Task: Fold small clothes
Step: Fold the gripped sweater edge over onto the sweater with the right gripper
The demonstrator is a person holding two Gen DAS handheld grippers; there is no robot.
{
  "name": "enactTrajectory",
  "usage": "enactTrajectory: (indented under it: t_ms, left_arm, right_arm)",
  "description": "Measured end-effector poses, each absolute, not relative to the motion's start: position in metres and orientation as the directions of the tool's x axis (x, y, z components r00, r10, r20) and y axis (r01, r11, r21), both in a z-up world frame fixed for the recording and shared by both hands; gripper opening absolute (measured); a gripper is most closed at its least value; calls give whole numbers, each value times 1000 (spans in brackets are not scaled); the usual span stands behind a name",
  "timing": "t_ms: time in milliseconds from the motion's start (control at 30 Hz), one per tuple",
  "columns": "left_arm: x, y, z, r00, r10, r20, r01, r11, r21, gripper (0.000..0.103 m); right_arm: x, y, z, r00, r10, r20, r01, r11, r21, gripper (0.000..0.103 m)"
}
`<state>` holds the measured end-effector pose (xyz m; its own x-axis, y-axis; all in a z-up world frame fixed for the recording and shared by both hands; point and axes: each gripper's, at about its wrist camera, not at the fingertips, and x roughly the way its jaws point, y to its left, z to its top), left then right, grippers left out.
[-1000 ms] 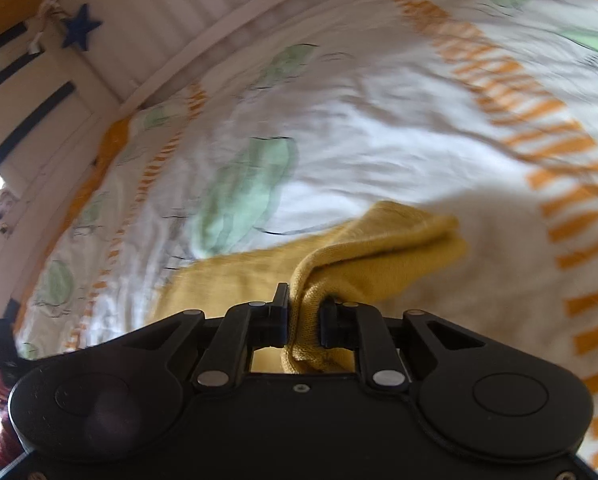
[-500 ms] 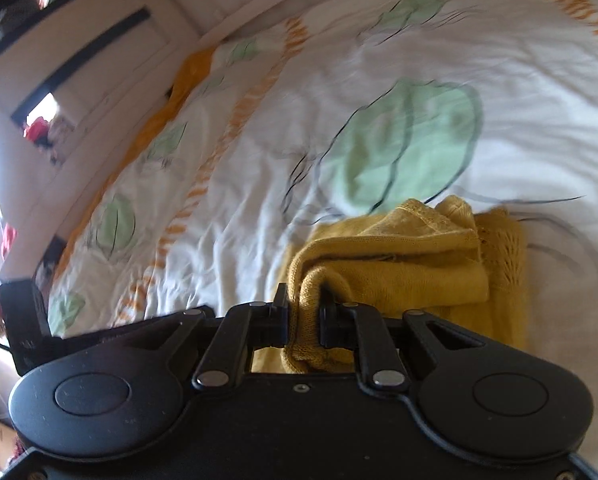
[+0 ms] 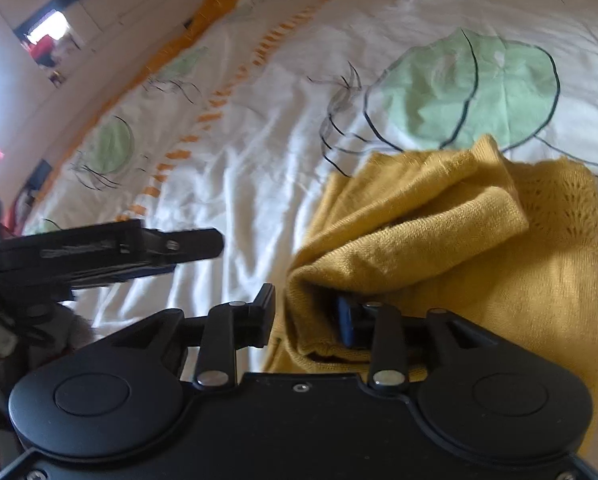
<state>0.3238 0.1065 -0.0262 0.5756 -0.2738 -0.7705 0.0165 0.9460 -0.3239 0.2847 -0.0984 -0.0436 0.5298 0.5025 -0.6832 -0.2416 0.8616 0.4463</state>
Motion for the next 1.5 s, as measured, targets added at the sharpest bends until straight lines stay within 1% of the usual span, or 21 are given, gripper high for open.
enactTrajectory:
  t_ms: [167,267,300,467,533,600,633,767,867,1000,1100,1200,1267,1400,1500]
  left_arm:
    - [324,105,-27,574,-271,-773,18,948,-319,78]
    - [324,103,-28,570,-271,-776,22,949,-315,78]
    - [324,103,-28,570,-270,-776,24,950,-313,78]
    - [324,101,-28,573,-279,-771,38,948,-315,78]
    - [323,99,-27,575,-282,-768,47,948,-313,78]
    - [323,97,-27,575,-284,-767,56,949,-309,78]
    - [323,96,-27,575,-285,-767,60,950,-307,78]
    - [322,91,-26,580,-293,-760,83,950,-302,78]
    - [321,86,-26,582,-297,-757,105,951,-292,78]
    - [320,81,-28,579,-289,-762,122,955,-269,78]
    - [321,80,-29,578,-282,-766,119,958,-263,78]
    - [322,80,-30,575,-275,-771,109,959,-261,78]
    - [322,81,-31,572,-272,-774,105,960,-259,78]
    - [321,81,-30,570,-269,-776,103,961,-257,78]
    - [322,81,-31,569,-268,-778,102,961,-256,78]
  right_arm:
    - [272,-113,-17,594,551,-586,-284,825,488,48]
    - [265,-129,-4,635,548,-544,-284,821,495,52]
    - [262,-135,-1,650,535,-540,-276,828,488,52]
    - [251,-163,-2,716,396,-575,-217,909,356,52]
    - [250,-170,-10,728,336,-597,-192,937,293,49]
    - [248,-170,-21,720,311,-620,-194,948,252,45]
    - [247,-169,-26,713,306,-631,-199,951,236,44]
    - [239,-152,-42,680,351,-644,-254,936,242,44]
    - [229,-129,-53,643,423,-639,-332,905,265,44]
    - [224,-99,-67,549,534,-643,-437,839,323,44]
    - [221,-94,-64,539,558,-631,-470,821,324,44]
    - [225,-111,-53,593,537,-600,-431,841,327,44]
    - [233,-122,-46,640,490,-592,-391,871,298,45]
    - [261,-141,-41,692,383,-612,-307,923,231,46]
    - [288,-142,-46,690,326,-646,-286,943,170,46]
